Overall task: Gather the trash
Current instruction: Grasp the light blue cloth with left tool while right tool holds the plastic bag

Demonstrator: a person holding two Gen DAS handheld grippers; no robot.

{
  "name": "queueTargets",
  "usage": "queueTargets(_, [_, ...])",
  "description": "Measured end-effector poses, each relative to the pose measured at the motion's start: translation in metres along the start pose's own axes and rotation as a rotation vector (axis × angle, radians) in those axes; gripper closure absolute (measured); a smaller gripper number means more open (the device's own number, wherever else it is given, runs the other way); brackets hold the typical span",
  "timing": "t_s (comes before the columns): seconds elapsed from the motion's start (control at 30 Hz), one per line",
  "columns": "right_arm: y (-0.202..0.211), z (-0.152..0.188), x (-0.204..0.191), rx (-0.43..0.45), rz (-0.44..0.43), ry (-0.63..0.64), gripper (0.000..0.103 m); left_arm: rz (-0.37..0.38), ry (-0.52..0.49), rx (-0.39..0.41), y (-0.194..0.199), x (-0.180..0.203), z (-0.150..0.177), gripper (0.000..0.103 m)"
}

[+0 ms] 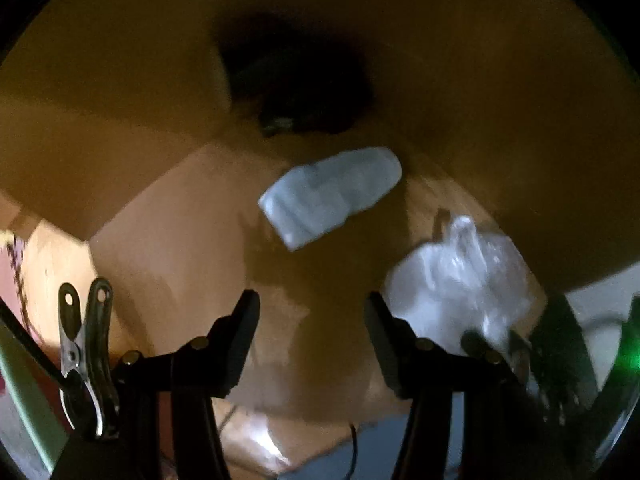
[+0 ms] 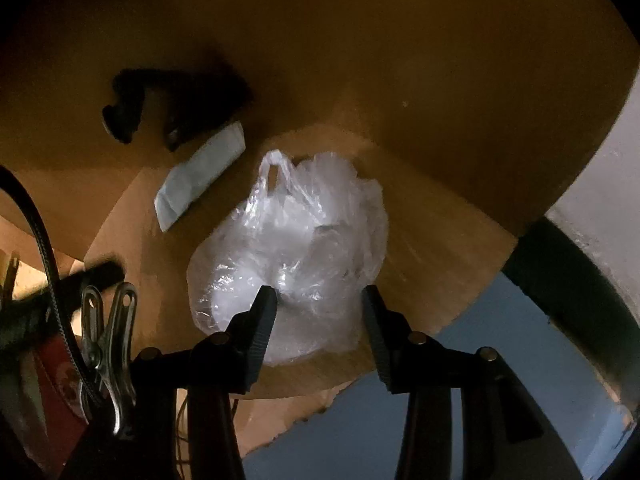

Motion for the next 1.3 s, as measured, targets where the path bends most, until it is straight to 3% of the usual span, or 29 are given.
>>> queueTargets(0.23, [-0.008, 0.006, -0.001, 0.025, -0.017, 0.012, 0.058, -0.066, -0.132, 0.003, -0.043, 0.013, -0.034, 0.046])
queueTargets(0.53, [-0.002, 0.009, -0.001, 0.076, -0.015, 0.039, 0.058, -0.018, -0.197, -0.033, -0.083, 0.027, -0.058, 0.045])
queueTargets(0.7, [0.000, 0.010, -0.002, 0.087, -0.010, 0.042, 0.058, 0.044, -0.170, -0.016, -0.088, 0.033, -0.069, 0.043])
queueTargets(0.77, [0.000, 0.010, -0.002, 0.087, -0.019, 0.034, 0.058, 0.067, -0.134, -0.022, -0.090, 0.030, -0.071, 0.049])
queueTargets(0.8, [0.002, 0.011, -0.002, 0.088, -0.022, 0.031, 0.058, 0.066, -0.126, -0.016, -0.090, 0.028, -0.072, 0.055])
queueTargets(0.83, [0.003, 0.011, -0.002, 0.090, -0.023, 0.028, 0.058, 0.067, -0.122, -0.007, -0.088, 0.026, -0.073, 0.067])
queueTargets(0.9, [0.003, 0.012, -0.001, 0.094, -0.023, 0.023, 0.058, 0.080, -0.114, -0.010, -0.087, 0.022, -0.073, 0.074])
queueTargets(1.1, [0.004, 0.012, 0.000, 0.091, -0.030, -0.007, 0.059, 0.133, -0.065, -0.032, -0.071, 0.011, -0.055, 0.080])
queueTargets(1.3, [0.002, 0.012, 0.005, 0.063, -0.056, -0.056, 0.075, 0.170, 0.000, -0.055, -0.042, -0.003, -0.020, 0.081])
Point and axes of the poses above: each gripper's, at about its wrist camera, not at the fingertips, and y roughly against the way its jaws point, x to its right, z to its underside, the point moved 10 cm from there along -y, roughly the way its jaws point, and after that the axes turned 3 degrees about -z, right-handed, at the moved point
